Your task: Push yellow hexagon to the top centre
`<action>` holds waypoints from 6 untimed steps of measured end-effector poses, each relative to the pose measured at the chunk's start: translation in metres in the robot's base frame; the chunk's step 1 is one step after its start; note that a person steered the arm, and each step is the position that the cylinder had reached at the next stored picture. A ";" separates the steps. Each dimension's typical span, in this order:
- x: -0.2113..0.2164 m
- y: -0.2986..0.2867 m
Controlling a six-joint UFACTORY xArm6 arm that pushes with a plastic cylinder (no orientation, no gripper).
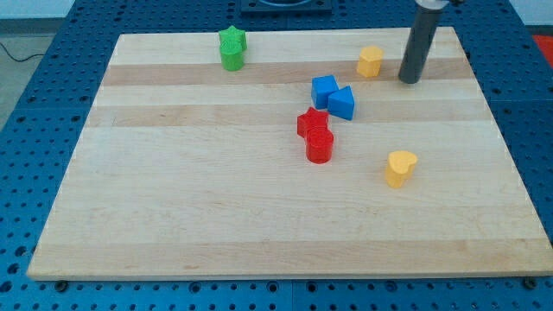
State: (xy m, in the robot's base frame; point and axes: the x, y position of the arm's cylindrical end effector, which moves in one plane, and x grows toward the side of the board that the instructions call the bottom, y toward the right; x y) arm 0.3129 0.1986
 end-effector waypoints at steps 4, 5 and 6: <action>-0.074 -0.033; -0.051 0.006; -0.023 -0.019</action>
State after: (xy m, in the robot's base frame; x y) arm 0.2904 0.1794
